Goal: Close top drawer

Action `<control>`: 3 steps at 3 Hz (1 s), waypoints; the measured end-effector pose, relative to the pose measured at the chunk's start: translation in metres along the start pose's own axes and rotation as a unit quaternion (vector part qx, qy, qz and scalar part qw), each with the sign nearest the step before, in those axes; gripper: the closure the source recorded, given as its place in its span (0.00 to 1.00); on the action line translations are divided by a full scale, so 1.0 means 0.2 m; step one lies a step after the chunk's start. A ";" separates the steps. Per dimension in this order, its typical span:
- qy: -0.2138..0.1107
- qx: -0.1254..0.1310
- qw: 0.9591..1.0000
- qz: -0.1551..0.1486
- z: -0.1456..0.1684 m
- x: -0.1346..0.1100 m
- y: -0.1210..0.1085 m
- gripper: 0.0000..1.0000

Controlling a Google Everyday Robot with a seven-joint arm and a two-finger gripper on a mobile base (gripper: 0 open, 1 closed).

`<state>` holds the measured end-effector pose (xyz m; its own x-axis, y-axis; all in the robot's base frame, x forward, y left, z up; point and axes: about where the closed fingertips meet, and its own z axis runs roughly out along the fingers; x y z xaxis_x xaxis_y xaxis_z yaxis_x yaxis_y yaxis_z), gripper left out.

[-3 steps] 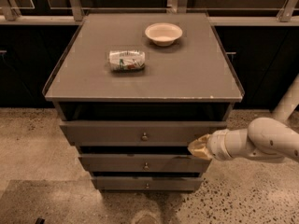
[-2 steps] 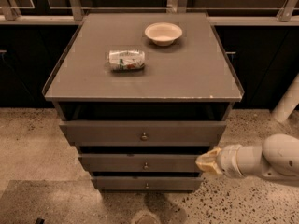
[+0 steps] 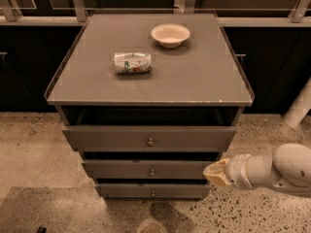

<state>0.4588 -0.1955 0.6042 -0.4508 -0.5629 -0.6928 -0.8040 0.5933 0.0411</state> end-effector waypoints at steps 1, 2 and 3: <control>0.000 0.000 1.000 0.000 0.00 0.00 0.00 0.35; 0.000 0.000 1.000 0.000 0.00 0.00 0.00 0.11; 0.000 0.000 1.000 0.000 0.00 0.00 0.00 0.00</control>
Offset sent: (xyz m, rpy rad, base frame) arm 0.0000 0.0000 0.0000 0.0000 0.0000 0.0000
